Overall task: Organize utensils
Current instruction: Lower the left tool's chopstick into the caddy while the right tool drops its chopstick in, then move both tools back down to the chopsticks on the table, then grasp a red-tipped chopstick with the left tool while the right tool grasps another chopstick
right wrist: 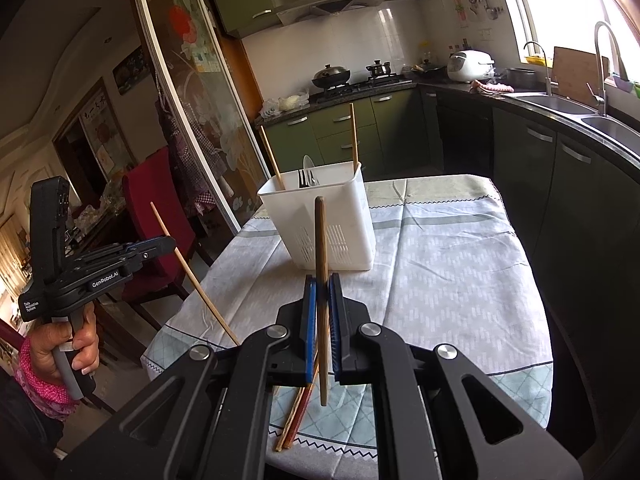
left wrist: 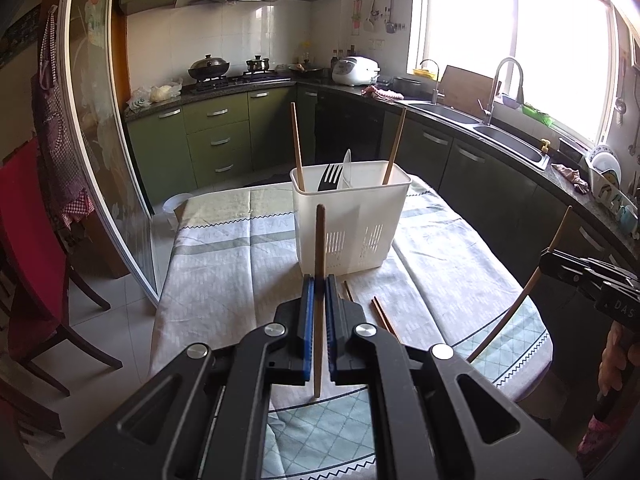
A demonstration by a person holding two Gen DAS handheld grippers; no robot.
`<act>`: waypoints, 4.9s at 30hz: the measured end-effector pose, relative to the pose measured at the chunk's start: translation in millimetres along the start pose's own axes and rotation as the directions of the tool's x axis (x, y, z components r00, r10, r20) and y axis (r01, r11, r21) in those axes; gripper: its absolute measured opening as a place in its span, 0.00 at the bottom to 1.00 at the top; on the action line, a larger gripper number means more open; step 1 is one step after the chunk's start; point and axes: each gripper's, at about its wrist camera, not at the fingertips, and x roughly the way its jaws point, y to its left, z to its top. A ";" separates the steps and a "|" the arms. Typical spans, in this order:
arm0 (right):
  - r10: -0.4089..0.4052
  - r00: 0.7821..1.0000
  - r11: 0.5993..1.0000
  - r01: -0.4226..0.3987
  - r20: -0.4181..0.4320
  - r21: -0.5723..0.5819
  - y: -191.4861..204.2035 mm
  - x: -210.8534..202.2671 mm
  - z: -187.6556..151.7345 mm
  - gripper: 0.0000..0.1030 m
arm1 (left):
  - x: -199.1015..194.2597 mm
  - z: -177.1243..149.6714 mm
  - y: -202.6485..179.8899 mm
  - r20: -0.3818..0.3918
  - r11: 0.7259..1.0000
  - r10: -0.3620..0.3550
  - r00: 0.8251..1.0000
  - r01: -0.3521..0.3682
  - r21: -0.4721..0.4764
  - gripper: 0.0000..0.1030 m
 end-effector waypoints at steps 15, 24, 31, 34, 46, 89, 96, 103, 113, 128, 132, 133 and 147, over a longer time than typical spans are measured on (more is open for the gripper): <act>0.029 0.954 0.999 -0.018 0.300 -0.037 23.2 -26.2 105.5 0.07 | -64.5 99.9 -10.8 0.273 0.998 -0.064 0.960 0.060 0.023 0.05; -0.053 0.898 0.999 0.053 0.438 0.012 6.5 20.7 167.5 0.07 | -46.0 162.3 -20.4 0.451 0.999 -0.048 0.891 0.049 0.009 0.05; -0.059 0.935 0.997 0.039 0.350 0.065 -21.9 86.2 183.5 0.07 | 32.3 165.4 -9.0 0.379 0.998 -0.023 0.925 0.043 -0.046 0.05; -0.052 0.961 0.997 0.035 0.271 0.066 -28.8 112.5 177.3 0.07 | 63.5 152.4 -1.8 0.301 0.998 -0.011 0.954 0.030 -0.061 0.05; -0.084 0.989 0.996 0.080 0.125 0.039 -28.7 157.5 156.3 0.16 | 123.7 126.1 25.5 0.075 0.989 -0.028 0.997 0.039 -0.144 0.07; -0.003 0.985 0.995 0.020 -0.170 0.098 -65.5 78.8 -24.8 0.40 | 221.4 -45.2 -36.5 -0.602 0.999 0.002 0.798 -0.022 -0.026 0.08; -0.039 0.939 0.999 0.040 -0.341 -0.005 -32.2 153.4 -40.7 0.39 | 217.0 -42.0 -5.3 -0.593 0.998 0.044 0.804 -0.055 -0.001 0.07; -0.104 0.923 0.994 0.087 -0.370 -0.063 -16.4 177.6 -52.2 0.39 | 208.5 -47.5 16.1 -0.580 0.998 0.034 0.814 -0.053 -0.016 0.09; -0.196 0.902 0.978 0.151 -0.386 -0.145 -1.0 199.2 -56.4 0.39 | 202.6 -51.4 5.8 -0.557 1.000 0.012 0.830 -0.026 -0.018 0.09; -0.242 0.890 0.965 0.179 -0.385 -0.192 20.5 220.4 -56.7 0.25 | 206.3 -52.5 16.1 -0.551 1.000 0.000 0.834 -0.015 -0.023 0.09; -0.244 0.882 0.966 0.185 -0.403 -0.180 16.2 223.9 -56.7 0.20 | 206.4 -52.8 16.0 -0.550 1.000 -0.004 0.835 -0.011 -0.023 0.09; -0.241 0.883 0.967 0.183 -0.403 -0.178 15.3 224.0 -56.8 0.19 | 206.3 -52.9 16.4 -0.550 1.000 -0.004 0.835 -0.011 -0.023 0.09; -0.242 0.881 0.966 0.180 -0.406 -0.186 23.6 244.6 -47.4 0.15 | 211.0 -47.7 10.8 -0.584 0.999 -0.003 0.812 -0.021 -0.033 0.22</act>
